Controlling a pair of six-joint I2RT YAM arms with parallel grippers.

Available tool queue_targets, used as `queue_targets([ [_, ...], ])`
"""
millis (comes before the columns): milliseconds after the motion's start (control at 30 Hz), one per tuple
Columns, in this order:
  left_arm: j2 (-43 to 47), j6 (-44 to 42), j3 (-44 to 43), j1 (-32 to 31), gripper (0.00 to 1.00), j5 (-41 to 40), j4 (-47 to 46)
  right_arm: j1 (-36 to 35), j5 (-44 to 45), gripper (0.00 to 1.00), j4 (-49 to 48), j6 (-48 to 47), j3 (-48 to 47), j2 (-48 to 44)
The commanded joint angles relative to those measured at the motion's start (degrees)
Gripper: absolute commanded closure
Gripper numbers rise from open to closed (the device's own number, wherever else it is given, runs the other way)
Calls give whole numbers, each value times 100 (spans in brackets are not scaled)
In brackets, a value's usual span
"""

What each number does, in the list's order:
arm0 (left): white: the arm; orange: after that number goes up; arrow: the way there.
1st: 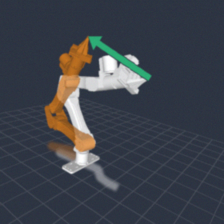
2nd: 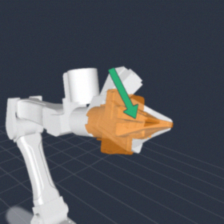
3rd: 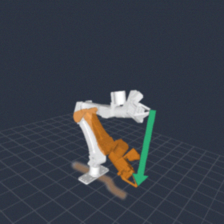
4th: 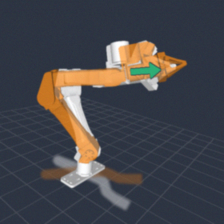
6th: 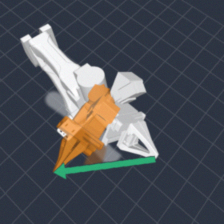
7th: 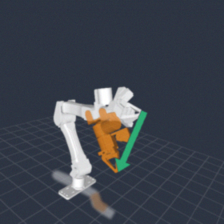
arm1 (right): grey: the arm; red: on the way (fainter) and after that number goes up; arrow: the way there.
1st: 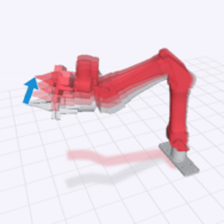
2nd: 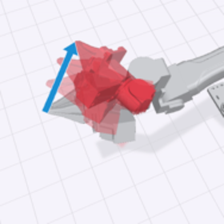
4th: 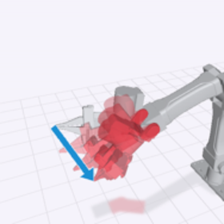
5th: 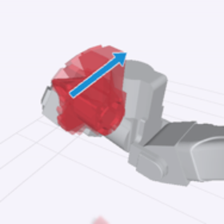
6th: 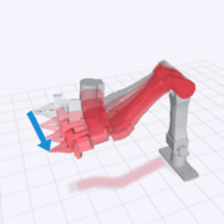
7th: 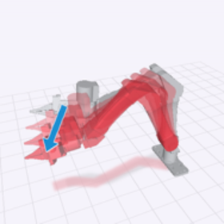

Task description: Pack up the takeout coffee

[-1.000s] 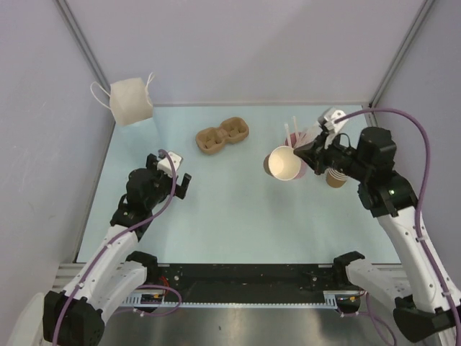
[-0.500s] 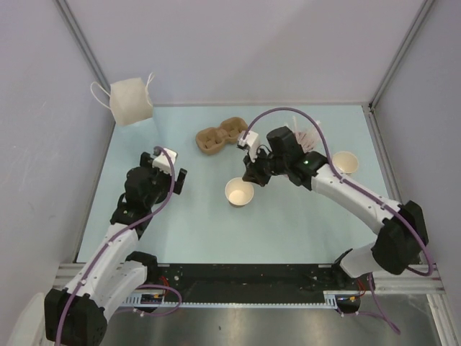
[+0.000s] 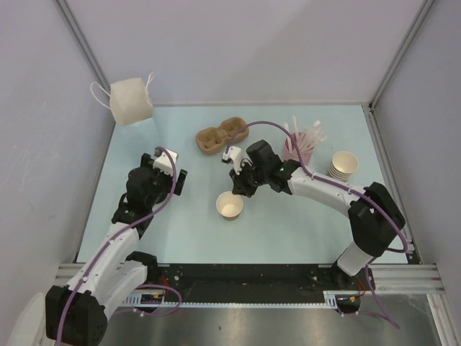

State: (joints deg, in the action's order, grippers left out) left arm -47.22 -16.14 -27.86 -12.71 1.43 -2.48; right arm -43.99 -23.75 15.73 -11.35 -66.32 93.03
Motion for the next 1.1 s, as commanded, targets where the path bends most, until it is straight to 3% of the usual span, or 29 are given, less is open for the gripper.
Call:
queue_targets([
  [0, 99, -38, 61, 41, 1, -55, -297, -57, 186, 100, -421, 90, 5, 74],
  [367, 108, -38, 70, 58, 1, -29, -297, -31, 318, 100, -421, 28, 32, 250],
  [567, 81, -38, 70, 67, 1, -20, -297, 22, 309, 89, -421, 28, 32, 198],
  [700, 90, -38, 61, 67, 1, -11, -297, 101, 274, 71, -404, 19, 32, 14],
  [1067, 108, -38, 61, 76, 1, 6, -279, 566, 55, 34, -298, -60, 23, -750],
])
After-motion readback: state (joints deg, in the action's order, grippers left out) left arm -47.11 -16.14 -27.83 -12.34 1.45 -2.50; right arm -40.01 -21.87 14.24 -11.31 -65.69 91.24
